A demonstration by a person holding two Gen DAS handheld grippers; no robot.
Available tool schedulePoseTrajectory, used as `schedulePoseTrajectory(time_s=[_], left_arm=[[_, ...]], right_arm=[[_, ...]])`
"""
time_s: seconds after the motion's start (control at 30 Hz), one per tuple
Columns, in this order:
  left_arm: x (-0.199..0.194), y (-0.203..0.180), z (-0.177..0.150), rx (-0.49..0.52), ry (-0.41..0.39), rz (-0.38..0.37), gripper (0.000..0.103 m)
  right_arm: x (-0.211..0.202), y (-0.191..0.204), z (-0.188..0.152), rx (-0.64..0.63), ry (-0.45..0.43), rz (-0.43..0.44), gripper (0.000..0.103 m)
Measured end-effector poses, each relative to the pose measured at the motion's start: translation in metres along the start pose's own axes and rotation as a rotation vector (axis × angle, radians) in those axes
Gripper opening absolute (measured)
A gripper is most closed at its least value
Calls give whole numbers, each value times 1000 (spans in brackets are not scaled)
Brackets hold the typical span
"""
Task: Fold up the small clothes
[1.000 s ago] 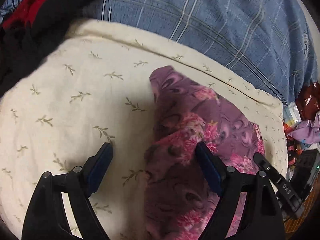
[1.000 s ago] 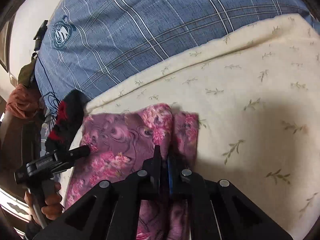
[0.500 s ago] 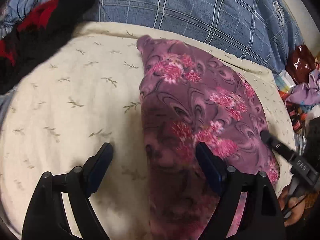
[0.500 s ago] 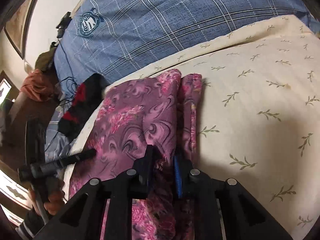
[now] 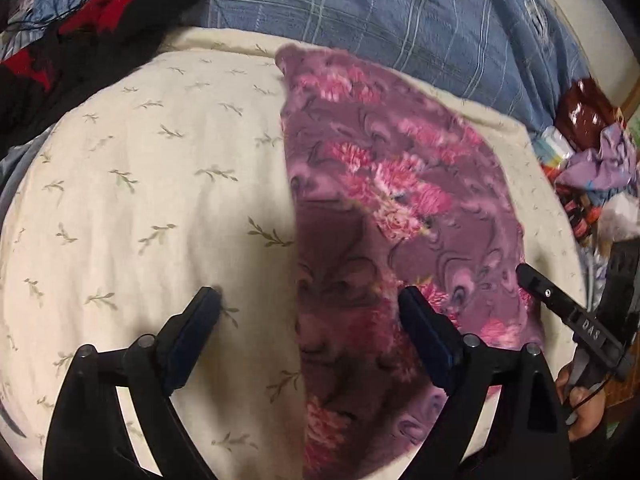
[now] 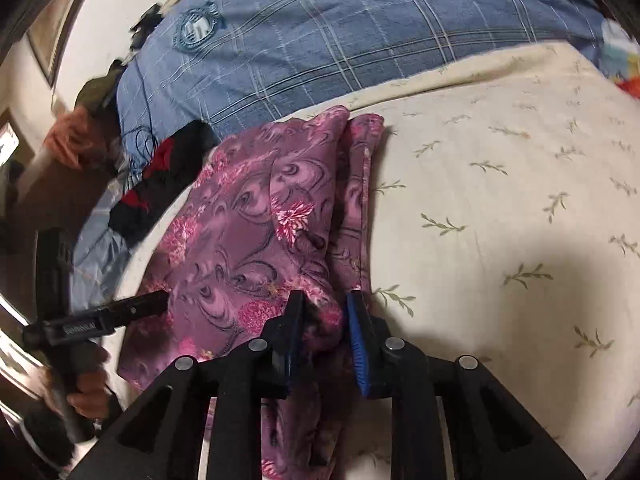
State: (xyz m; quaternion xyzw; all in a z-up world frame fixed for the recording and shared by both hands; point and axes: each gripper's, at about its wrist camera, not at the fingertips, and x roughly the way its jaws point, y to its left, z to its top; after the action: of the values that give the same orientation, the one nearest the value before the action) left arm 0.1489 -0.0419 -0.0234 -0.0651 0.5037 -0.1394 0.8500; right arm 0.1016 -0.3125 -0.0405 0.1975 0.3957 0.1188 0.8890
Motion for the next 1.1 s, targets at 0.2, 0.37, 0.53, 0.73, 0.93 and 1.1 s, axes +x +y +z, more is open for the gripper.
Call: schedulePoseTrajectory(time_s=[0.2,0.37,0.53,0.73,0.93,1.1], left_arm=[[-34,-17,23,62,-122,10,92],[1,-34,60,73,-97,58,92],[57,-12,54,-2,8,76,97],[30,-18,52,53,-41,92,97],[4,-24,26,117,-108,102,97],[22,-27,17,112,-69,140,97]], right_arm=[[-35,34,12,-143,-75,29,28],[-7,49,54,-148,-76,49,28],[44,27,60,-106,26,-56,21],[35,25,57,-112,8,-32,25],[-2,38,30,-190,-5,52,28],[13,9,5,-135,31,-10,41]])
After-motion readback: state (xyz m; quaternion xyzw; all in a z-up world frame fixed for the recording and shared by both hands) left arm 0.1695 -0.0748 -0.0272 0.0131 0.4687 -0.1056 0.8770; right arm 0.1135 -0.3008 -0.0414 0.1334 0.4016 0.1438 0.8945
